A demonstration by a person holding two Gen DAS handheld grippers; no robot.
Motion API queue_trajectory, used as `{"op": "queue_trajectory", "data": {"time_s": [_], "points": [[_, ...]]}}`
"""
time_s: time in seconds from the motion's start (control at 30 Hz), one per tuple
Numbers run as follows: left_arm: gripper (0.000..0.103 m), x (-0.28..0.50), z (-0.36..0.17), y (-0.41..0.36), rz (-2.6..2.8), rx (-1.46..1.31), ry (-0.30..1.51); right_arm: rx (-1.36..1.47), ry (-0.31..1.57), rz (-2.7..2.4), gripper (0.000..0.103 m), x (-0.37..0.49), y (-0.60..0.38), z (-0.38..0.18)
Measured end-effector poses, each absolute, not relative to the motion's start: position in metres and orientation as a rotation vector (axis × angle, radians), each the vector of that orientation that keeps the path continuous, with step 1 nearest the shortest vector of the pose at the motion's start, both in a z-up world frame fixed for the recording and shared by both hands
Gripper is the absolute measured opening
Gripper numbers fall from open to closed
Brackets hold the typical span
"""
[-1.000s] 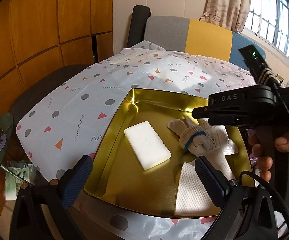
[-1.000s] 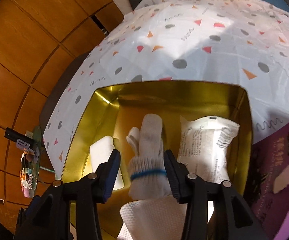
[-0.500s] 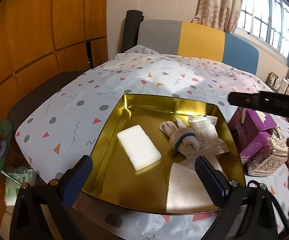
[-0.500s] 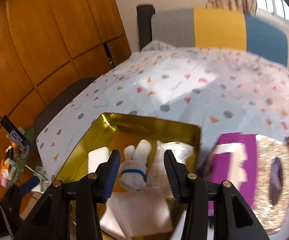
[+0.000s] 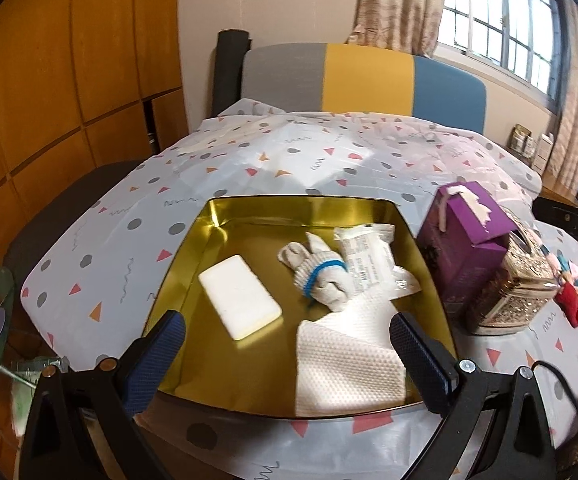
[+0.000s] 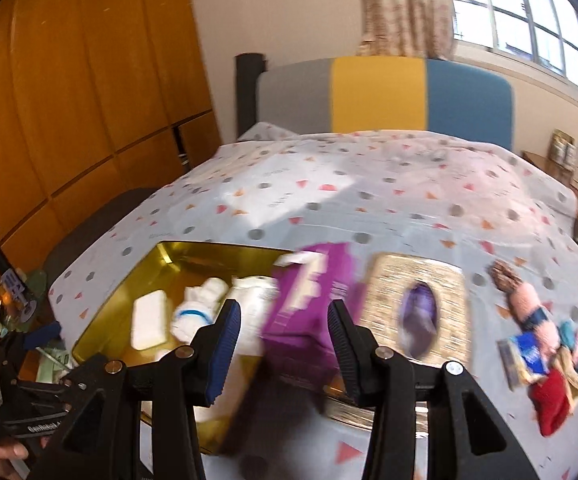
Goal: Organize soft objects
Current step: 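Grasp the blue Tempo tissue pack with the left gripper while the right gripper reaches the pink towel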
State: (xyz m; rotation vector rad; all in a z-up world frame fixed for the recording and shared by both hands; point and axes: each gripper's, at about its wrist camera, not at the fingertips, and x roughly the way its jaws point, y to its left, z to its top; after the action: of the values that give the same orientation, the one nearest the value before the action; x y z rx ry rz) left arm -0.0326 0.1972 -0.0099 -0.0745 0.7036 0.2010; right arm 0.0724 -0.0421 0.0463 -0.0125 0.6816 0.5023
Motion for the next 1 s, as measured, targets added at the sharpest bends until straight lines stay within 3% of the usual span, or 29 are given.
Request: {"op": "queue_trajectory", "data": {"time_s": [0.23, 0.63, 0.8, 1.0], "points": [[0.103, -0.03, -0.003, 0.171, 0.093, -0.05, 0.688, 0.078, 0.691, 0.321, 0.046, 0.079, -0.133, 0.04], [0.103, -0.018, 0.02, 0.119, -0.123, -0.046, 0.702, 0.507, 0.697, -0.239, 0.046, 0.093, -0.35, 0.0], [0.103, -0.005, 0.034, 0.077, -0.217, 0.037, 0.706, 0.631, 0.749, -0.272, 0.046, 0.091, -0.383, -0.03], [0.103, 0.018, 0.059, 0.015, -0.377, 0.076, 0.695, 0.683, 0.705, -0.249, 0.046, 0.084, -0.387, -0.028]]}}
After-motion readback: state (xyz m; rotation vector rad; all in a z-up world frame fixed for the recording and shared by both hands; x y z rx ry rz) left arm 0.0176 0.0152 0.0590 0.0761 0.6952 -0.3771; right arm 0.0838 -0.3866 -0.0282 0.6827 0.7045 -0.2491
